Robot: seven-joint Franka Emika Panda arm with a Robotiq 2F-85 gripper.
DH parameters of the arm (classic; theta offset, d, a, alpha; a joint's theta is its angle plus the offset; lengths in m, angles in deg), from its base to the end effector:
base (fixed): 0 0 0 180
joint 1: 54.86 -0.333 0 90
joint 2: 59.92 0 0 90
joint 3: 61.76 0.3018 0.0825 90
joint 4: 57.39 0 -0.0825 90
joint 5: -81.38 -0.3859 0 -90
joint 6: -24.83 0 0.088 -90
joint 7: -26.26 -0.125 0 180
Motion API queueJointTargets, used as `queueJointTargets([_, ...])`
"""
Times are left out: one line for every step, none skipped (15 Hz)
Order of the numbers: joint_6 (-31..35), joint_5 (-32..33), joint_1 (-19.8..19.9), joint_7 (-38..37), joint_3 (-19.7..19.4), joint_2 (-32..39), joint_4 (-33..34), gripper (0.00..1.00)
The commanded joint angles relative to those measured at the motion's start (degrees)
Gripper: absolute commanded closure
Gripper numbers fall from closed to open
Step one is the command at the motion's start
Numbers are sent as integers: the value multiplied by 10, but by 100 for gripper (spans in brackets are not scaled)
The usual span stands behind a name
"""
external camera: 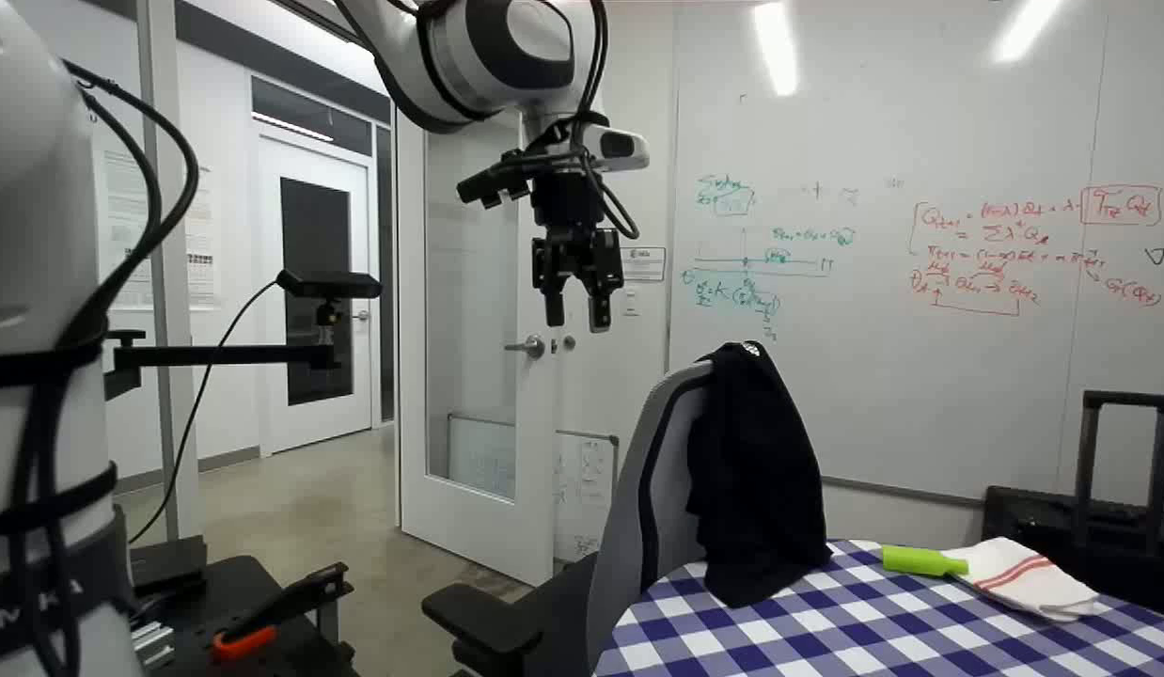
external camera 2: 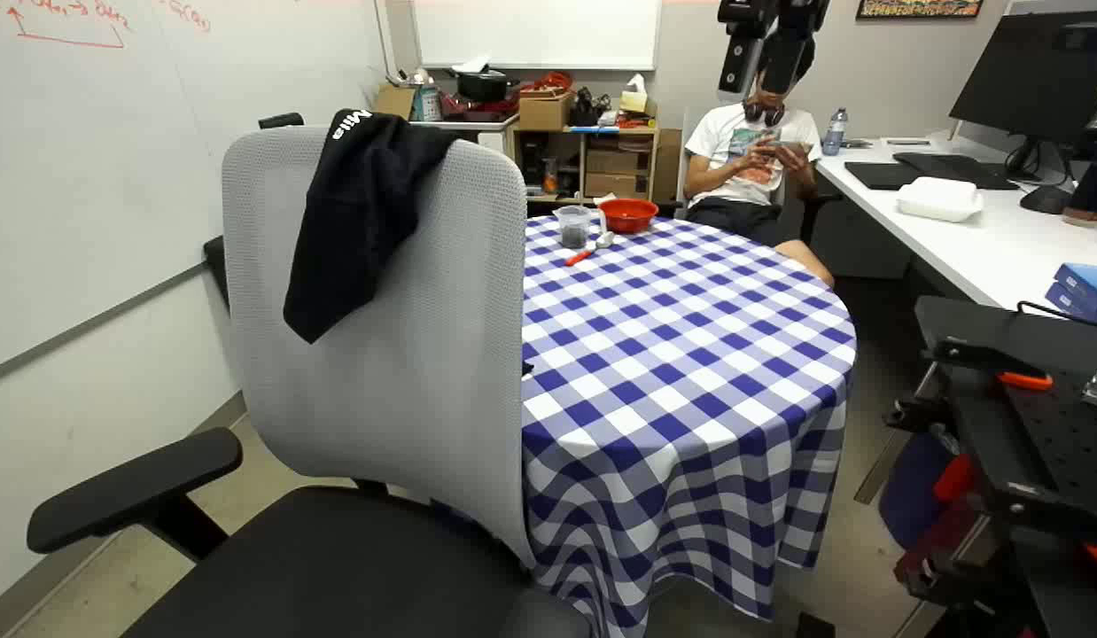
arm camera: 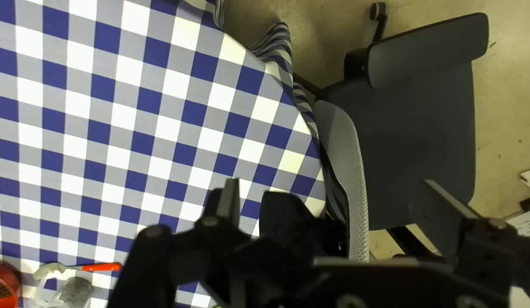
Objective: Put the shirt hanging on the chair onto the table
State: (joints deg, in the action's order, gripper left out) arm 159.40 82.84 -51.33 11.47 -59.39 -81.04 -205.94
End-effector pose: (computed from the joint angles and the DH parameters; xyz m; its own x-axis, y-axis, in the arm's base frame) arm 0.4275 -0.0101 0.3620 0.9575 -0.2581 0.1284 -0.2606 -0.9654 0.0024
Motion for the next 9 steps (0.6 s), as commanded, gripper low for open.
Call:
queueJointTargets([-1,0,0,0,0,0,1,0])
queueJointTargets([4,-1,-1,3,-1,2,3,0])
queueJointTargets([5,-3,-3,12,-3,7,8,0])
queueJointTargets([8,6,-2,17,-1,11,14,0])
queueJointTargets([8,12,-3,25,0,14,20,0])
queueJointTargets([6,26,-3,33,4,22,32,0])
queueJointTargets([5,46,1,27,10,29,42,0])
queueJointTargets([7,74,7,15,19,37,55,0])
queueJointTargets([7,101,10,7,26,45,69,0])
